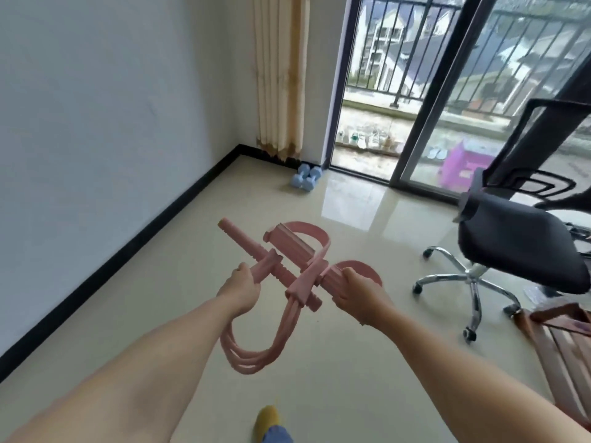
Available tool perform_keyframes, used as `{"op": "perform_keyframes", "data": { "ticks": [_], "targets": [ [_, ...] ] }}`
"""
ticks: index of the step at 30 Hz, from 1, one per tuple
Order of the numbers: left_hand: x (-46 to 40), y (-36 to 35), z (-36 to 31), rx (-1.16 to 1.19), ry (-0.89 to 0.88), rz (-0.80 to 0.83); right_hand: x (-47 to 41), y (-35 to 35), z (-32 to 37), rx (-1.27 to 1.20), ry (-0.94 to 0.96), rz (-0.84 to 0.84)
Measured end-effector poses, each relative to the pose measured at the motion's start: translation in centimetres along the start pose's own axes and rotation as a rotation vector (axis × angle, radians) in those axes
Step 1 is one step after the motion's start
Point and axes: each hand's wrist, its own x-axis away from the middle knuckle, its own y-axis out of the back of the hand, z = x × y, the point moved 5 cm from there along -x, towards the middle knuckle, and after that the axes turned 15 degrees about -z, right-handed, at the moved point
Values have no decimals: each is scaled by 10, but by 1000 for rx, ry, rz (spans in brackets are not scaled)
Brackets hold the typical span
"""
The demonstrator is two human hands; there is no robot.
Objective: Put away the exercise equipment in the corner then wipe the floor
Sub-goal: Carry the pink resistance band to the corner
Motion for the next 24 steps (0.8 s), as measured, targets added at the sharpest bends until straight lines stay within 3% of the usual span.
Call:
{"op": "perform_keyframes", "data": {
  "ticks": [11,19,24],
  "targets": [
    [-283,3,-73,-103,-71,39,-283,2,2,17,-10,0],
    [-498,8,-111,-99,61,20,-539,-3,19,49,83,109],
    [-605,19,-102,-93,140,39,-649,-5,62,69,246,150]
  ]
}}
